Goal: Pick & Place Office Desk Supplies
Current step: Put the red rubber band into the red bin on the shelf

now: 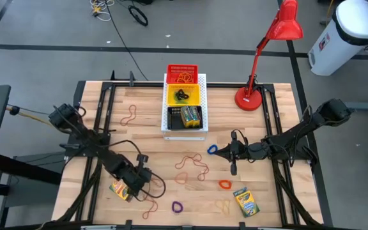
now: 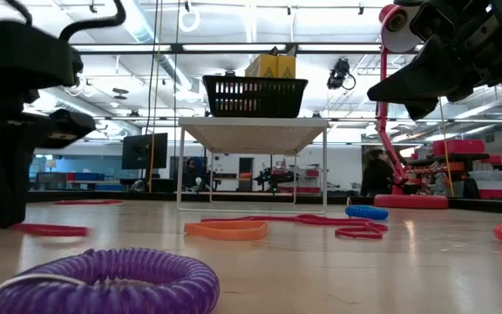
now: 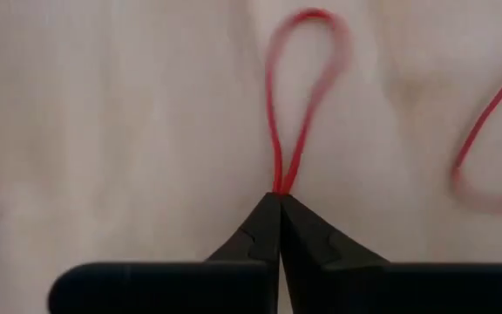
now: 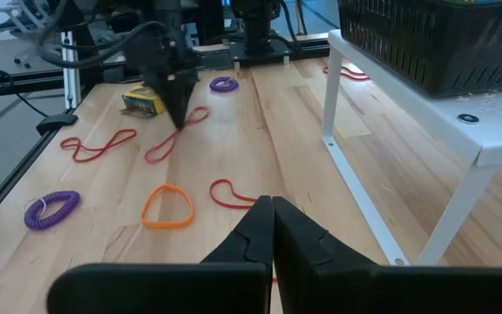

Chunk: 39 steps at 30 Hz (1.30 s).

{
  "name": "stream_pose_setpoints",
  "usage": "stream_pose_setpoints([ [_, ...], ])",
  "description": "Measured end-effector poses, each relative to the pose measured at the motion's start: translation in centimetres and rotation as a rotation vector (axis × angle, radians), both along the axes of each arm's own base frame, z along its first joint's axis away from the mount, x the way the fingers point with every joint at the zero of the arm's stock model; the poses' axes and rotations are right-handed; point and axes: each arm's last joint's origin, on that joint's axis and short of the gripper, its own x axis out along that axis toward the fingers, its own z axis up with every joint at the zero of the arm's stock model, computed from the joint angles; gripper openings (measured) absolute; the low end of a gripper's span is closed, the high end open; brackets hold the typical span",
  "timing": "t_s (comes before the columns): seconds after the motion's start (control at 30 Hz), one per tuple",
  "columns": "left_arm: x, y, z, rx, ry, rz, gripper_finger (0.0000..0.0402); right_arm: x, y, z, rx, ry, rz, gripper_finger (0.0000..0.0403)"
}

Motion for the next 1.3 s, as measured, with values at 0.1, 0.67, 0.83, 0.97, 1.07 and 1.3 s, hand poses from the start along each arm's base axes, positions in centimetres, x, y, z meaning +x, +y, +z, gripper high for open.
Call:
stream_pose_setpoints([
  [0.1,-0.5,0.6,1.4,0.026,-0.024,0.008,0.0005,0.0,0.0,0.0,0.000,0.000,0.000,0.0005],
  [0.67,-2.4,2.6,7.7,0.027,-0.251,0.023,0.0004,0.0,0.0,0.0,0.000,0.000,0.000,0.0005],
  [0.83,-2.7,2.8,7.8,0.049,-0.237,0.029,0.0004,0.0,0.0,0.0,0.000,0.000,0.000,0.0005],
  [0.97,-2.7,2.9,7.7,0.053,-0.231,0.030,0.0004,0.0,0.0,0.0,0.000,0.000,0.000,0.0005],
  [1.07,-2.7,3.0,7.7,0.055,-0.227,0.033,0.0004,0.0,0.0,0.0,0.000,0.000,0.000,0.0005],
  [1.3,-2.2,3.6,7.7,0.071,-0.222,0.042,0.0004,0.0,0.0,0.0,0.000,0.000,0.000,0.0005],
])
